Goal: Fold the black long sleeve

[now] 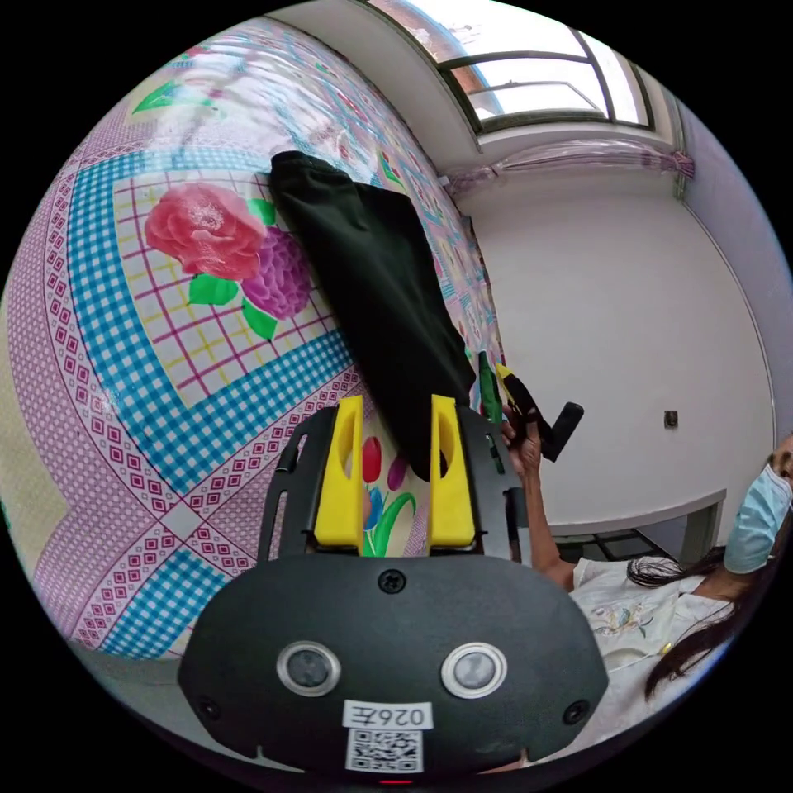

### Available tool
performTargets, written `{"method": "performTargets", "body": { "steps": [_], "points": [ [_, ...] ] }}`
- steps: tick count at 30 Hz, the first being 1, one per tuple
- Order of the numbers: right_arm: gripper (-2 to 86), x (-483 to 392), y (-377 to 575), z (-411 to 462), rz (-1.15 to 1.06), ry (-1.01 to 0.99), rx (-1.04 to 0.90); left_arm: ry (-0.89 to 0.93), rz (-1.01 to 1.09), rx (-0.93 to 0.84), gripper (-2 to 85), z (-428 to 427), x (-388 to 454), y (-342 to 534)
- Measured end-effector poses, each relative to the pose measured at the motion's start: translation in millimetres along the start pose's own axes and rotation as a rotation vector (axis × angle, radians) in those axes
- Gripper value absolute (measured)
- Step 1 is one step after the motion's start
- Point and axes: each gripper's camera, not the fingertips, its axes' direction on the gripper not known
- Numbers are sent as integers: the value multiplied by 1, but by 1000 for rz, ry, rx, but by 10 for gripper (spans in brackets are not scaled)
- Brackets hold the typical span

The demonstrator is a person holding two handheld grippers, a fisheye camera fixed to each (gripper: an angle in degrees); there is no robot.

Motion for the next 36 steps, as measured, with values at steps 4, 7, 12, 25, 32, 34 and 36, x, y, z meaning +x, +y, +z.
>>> {"method": "performTargets", "body": {
  "steps": [4, 7, 12, 25, 32, 34, 36],
  "points": [
    [-3, 36, -11, 12, -19, -208, 20, 24, 14, 56, 67, 25, 30, 18],
    [-8, 36, -18, 42, -85, -326, -18, 28, 66, 112, 7, 48, 53, 23],
    [-9, 33, -4, 132, -248, -229, -331, -36, 5, 75, -8, 90, 32, 6],
    [92, 148, 17, 91, -36, -393, -200, -118, -158, 332, 137, 48, 22, 46],
    [137, 168, 20, 105, -68, -430, -268, -107, -150, 218, 209, 91, 21, 14],
    [148, 175, 18, 111, -85, -456, -302, -110, -150, 189, 214, 98, 19, 6],
    [149, 179, 18, 118, -93, -473, -325, -88, -144, 184, 214, 101, 16, -1]
  ]
}}
